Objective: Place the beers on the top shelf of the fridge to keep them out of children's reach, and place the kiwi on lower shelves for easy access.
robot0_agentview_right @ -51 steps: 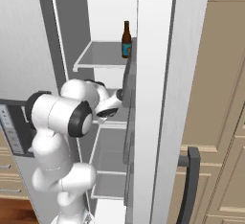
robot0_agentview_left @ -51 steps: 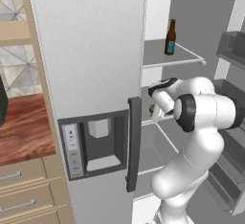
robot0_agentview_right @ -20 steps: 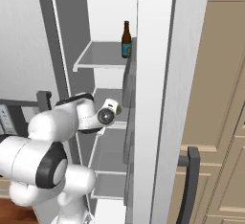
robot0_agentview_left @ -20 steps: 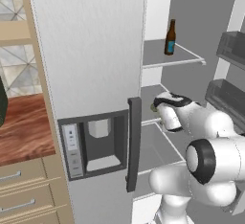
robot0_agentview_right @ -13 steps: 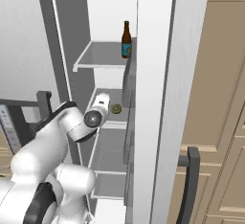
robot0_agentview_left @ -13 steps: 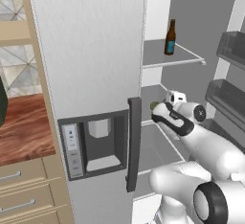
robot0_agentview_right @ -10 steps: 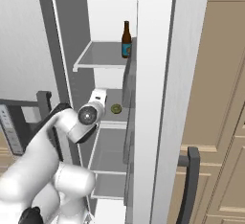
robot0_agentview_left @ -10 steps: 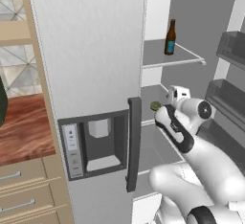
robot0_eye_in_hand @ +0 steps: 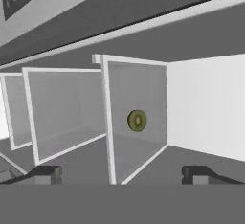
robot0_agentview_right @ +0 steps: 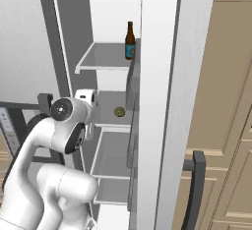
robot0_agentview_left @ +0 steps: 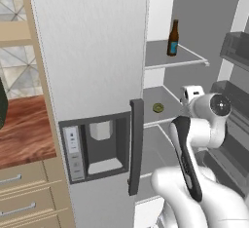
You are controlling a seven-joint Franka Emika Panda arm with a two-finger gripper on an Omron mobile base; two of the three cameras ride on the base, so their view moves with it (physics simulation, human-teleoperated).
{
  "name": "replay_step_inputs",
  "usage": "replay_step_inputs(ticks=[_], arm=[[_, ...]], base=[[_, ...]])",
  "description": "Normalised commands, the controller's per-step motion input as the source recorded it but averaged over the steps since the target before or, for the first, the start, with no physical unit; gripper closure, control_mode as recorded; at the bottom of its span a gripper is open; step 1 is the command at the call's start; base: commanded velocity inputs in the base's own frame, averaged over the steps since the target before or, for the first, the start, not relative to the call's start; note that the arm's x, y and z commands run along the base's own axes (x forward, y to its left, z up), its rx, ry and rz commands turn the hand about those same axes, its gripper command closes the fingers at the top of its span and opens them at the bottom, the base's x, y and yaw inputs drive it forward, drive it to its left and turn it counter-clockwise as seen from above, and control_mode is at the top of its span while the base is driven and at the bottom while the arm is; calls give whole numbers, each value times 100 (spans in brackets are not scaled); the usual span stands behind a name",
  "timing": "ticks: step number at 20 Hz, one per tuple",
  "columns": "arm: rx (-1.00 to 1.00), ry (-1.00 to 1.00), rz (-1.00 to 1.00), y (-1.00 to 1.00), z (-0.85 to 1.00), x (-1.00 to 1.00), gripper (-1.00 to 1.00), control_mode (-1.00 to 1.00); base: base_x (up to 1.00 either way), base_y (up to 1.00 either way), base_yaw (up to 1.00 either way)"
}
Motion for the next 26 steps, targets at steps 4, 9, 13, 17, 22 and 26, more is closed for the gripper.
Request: replay_step_inputs(ticks=[4, 9, 13, 17, 22, 26], arm=[[-8, 21, 0, 0, 14, -83, -100, -100], [5, 3, -9, 6, 31, -64, -100, -100], [18, 0, -19, 13, 28, -56, -100, -100], [16, 0, -28, 14, 36, -41, -100, -100], [23, 0, -36, 6, 33, -46, -100, -100], [32, -5, -39, 2, 13, -41, -100, -100]], base=[[0, 0, 0], [0, 0, 0], [0, 0, 0], [0, 0, 0], [0, 0, 0], [0, 0, 0]])
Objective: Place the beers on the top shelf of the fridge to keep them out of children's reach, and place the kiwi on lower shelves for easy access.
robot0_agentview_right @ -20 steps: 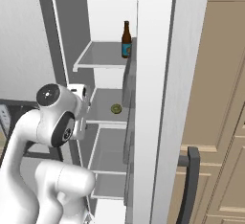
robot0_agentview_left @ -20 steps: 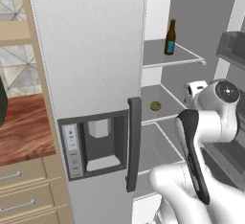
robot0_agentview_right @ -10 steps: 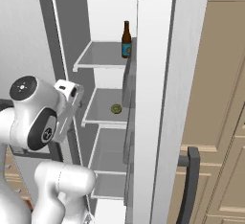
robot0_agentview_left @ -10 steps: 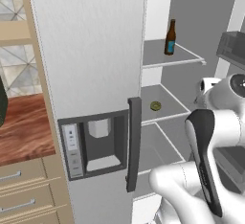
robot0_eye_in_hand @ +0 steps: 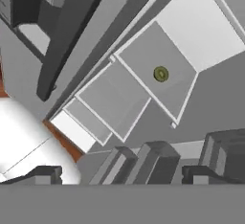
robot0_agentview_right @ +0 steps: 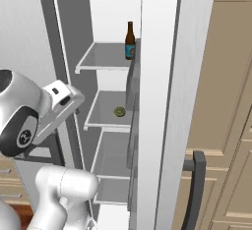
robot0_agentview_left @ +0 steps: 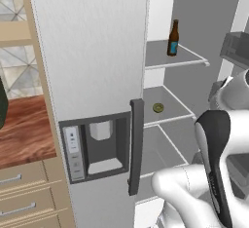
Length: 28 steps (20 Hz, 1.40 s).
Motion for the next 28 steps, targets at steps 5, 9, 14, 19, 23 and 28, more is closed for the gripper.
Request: replay_step_inputs(ticks=[5, 9, 14, 19, 23, 28], arm=[[43, -19, -41, 17, 0, -20, -100, -100], [48, -27, -41, 40, 0, -15, -100, -100], [39, -14, -36, 40, 1, -6, -100, -100], [17, 0, -7, -22, 7, 0, -100, -100], [5, 0, 2, -15, 0, -14, -100, -100], [1, 0, 3, 4, 0, -23, -100, -100]], base=[[0, 0, 0], [0, 0, 0], [0, 0, 0], [0, 0, 0], [0, 0, 0], [0, 0, 0]])
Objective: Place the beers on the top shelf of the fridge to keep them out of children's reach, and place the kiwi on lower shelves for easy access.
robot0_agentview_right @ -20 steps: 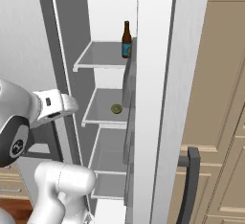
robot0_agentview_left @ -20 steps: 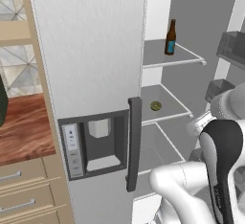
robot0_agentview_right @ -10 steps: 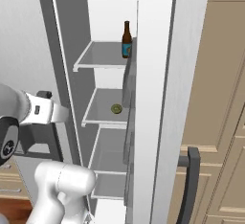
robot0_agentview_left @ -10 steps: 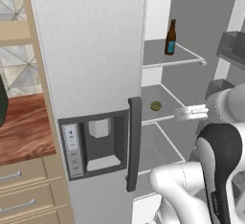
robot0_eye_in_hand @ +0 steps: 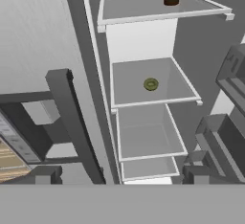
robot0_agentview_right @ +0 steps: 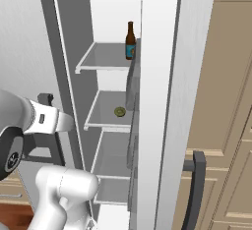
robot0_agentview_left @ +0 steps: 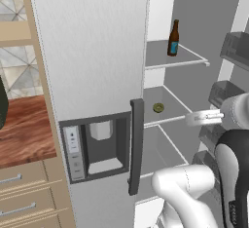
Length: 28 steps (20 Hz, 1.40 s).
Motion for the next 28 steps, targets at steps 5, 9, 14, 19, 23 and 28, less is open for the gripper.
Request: replay_step_inputs(ticks=[5, 9, 14, 19, 23, 28], arm=[[-7, 0, 0, 40, 0, -17, -100, -100], [0, 0, 0, 0, 0, 0, -100, 100], [0, 0, 0, 0, 0, 0, -100, 100], [0, 0, 0, 0, 0, 0, -100, 100], [0, 0, 0, 0, 0, 0, -100, 100], [0, 0, 0, 0, 0, 0, -100, 100]], base=[[0, 0, 0], [-22, 83, 0], [-22, 100, 0], [-9, 100, 0], [0, 100, 0], [1, 100, 0]])
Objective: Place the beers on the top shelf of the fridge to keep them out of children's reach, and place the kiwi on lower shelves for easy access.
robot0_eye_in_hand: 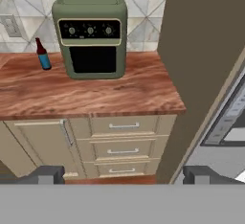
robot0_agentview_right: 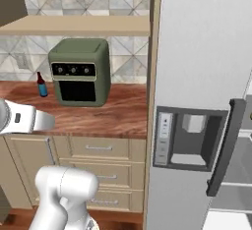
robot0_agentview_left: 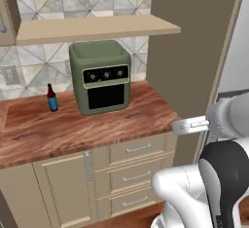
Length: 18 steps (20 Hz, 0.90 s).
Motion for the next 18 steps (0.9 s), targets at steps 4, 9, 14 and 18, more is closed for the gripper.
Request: replay_step_inputs(ticks=[4, 9, 14, 18], arm=[[0, 0, 0, 0, 0, 0, -100, 100], [0, 0, 0, 0, 0, 0, -100, 100], [0, 0, 0, 0, 0, 0, -100, 100], [0, 0, 0, 0, 0, 0, -100, 100]], base=[[17, 100, 0], [38, 86, 0], [50, 41, 0], [47, 21, 0]])
